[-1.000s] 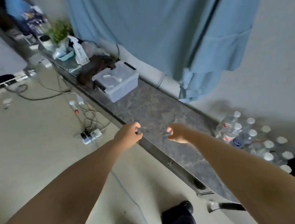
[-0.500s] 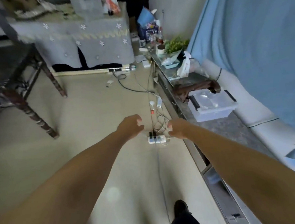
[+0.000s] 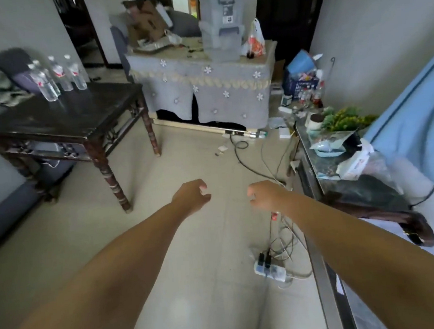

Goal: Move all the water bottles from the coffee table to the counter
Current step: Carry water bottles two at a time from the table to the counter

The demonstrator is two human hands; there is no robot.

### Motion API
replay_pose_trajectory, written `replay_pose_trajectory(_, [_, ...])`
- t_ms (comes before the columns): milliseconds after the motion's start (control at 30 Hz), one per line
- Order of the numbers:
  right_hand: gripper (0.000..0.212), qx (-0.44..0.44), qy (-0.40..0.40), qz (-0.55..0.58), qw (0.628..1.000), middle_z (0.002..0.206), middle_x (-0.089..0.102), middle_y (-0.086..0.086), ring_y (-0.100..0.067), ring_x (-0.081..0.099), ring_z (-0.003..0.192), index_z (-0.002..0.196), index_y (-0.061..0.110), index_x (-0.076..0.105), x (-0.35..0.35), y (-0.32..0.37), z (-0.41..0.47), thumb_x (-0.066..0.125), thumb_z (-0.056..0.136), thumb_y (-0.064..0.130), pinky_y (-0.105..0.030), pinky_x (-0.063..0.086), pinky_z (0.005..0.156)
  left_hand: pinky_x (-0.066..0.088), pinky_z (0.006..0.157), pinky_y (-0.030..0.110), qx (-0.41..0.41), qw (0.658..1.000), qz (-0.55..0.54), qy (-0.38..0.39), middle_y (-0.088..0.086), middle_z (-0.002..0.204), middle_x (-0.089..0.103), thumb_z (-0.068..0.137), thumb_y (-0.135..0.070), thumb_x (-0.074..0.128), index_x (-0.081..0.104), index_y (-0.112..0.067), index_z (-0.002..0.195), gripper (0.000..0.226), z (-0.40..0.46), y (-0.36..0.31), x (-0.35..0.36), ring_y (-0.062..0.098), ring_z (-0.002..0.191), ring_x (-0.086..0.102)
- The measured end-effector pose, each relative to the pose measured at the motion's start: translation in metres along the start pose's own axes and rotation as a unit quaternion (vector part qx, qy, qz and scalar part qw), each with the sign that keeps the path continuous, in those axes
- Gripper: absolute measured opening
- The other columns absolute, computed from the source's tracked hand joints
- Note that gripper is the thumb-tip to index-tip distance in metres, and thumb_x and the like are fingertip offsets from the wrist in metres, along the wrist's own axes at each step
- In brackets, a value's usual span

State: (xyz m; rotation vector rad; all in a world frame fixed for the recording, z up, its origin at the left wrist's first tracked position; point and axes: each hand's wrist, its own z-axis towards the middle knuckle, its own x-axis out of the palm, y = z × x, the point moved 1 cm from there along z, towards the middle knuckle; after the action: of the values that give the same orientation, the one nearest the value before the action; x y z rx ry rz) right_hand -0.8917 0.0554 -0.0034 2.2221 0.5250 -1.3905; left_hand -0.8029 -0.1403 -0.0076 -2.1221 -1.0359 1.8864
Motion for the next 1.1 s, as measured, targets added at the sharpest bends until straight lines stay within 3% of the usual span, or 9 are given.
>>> replay_pose_trajectory(133, [0.039,-0.030,0.017,-0.033,0.999,0.135,0.054,-0.012,-0.028,0.052,0.124,0.132,0.007,0.052,-0.027,-0.001,0.059,0.050,0.096,0.022,-0.038,0.044,0.104,0.044,0.089,0.028,-0.024,0.999,-0.015,-0.017,0.003,0.121,0.061,0.092,-0.031,0.058,0.056,-0.018,0.125,0.035,0.035,0.000,-0.009,0.020,0.112,0.057])
replay_pose_trajectory(533, [0.042,-0.146,0.001,-0.066,0.987,0.138,0.051,-0.012,-0.028,0.050,0.126,0.136,0.010,0.047,-0.100,0.089,0.258,0.049,0.097,0.023,-0.033,0.043,0.098,0.046,0.093,0.031,-0.108,0.989,-0.048,-0.084,0.007,0.123,0.061,0.091,-0.030,0.060,0.058,-0.016,0.122,0.034,0.190,0.082,-0.096,0.024,0.111,0.059])
replay_pose_trajectory(833, [0.047,-0.159,0.014,-0.035,0.987,0.146,0.045,-0.009,-0.026,0.046,0.132,0.143,0.012,0.041,-0.181,0.159,0.426,0.049,0.098,0.026,-0.033,0.039,0.104,0.047,0.098,0.034,-0.129,0.985,-0.034,-0.112,0.010,0.125,0.063,0.092,-0.031,0.061,0.058,-0.012,0.124,0.038,0.335,0.152,-0.207,0.026,0.114,0.060])
replay_pose_trajectory(1100, [0.044,-0.183,0.047,-0.034,0.981,0.139,0.052,-0.012,-0.028,0.052,0.126,0.139,0.010,0.046,-0.207,0.202,0.558,0.051,0.097,0.023,-0.031,0.041,0.102,0.043,0.100,0.030,-0.163,0.981,-0.029,-0.100,0.010,0.125,0.063,0.093,-0.028,0.059,0.060,-0.009,0.123,0.035,0.436,0.204,-0.244,0.025,0.117,0.058])
